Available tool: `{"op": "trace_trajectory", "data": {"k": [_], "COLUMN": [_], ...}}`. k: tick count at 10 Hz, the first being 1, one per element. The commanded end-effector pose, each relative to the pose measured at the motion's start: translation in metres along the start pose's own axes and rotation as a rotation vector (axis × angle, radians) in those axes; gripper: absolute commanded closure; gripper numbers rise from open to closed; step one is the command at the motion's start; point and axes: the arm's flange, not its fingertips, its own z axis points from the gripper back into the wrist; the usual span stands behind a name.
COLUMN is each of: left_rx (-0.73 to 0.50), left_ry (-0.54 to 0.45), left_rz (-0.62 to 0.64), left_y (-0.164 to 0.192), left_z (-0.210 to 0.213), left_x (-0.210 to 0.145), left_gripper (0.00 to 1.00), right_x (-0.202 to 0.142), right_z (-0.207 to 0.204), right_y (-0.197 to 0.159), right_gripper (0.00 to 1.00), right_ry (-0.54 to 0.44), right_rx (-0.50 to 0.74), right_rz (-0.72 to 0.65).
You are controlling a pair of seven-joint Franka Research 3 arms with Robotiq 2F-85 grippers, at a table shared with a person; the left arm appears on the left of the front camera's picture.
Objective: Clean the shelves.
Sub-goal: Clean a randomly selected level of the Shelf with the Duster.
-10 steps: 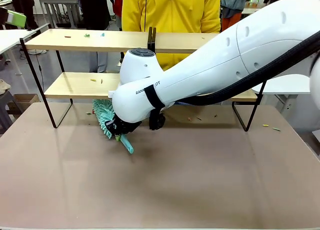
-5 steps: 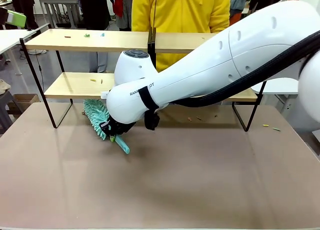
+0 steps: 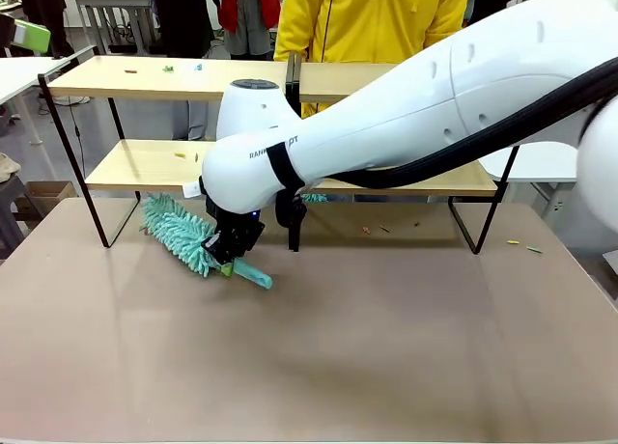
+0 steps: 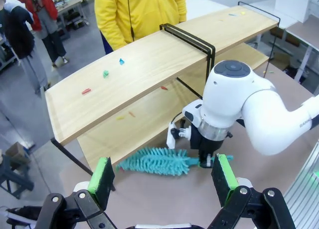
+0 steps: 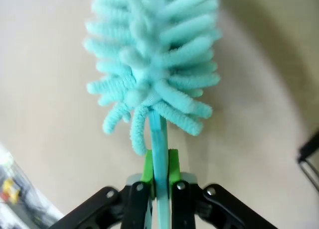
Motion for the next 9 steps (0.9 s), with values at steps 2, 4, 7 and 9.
{"op": "trace_trajectory", "data": {"k": [2,4,7,9], "left_rx": [0.000,0.000,0.000,0.000], "left_ry": [-0.006,-0.006,-0.006,-0.006], "left_rz": [0.000,0.000,0.000,0.000], "left_y": [0.001,0.001,0.001,0.001], "left_z": [-0.001,-0.001,-0.001,-0.001], "left_x": [-0.001,-0.001,-0.001,-0.001], "left_gripper": [0.00,0.00,0.00,0.00], "right_x": [-0.022,-0.049,-0.091,-0.111], "right_z": [0.015,0.026,0.049,0.067], "right_y": [0.002,0.004,0.008,0.005], "right_gripper": [0.88,0.88,0.88,0.88], "right_ry": [0.211,0.321,0.404,0.287], "right_rx": [0.074,0.138,0.273,0.327], "right_rz": [0.381,0.584,0.820,0.872]}}
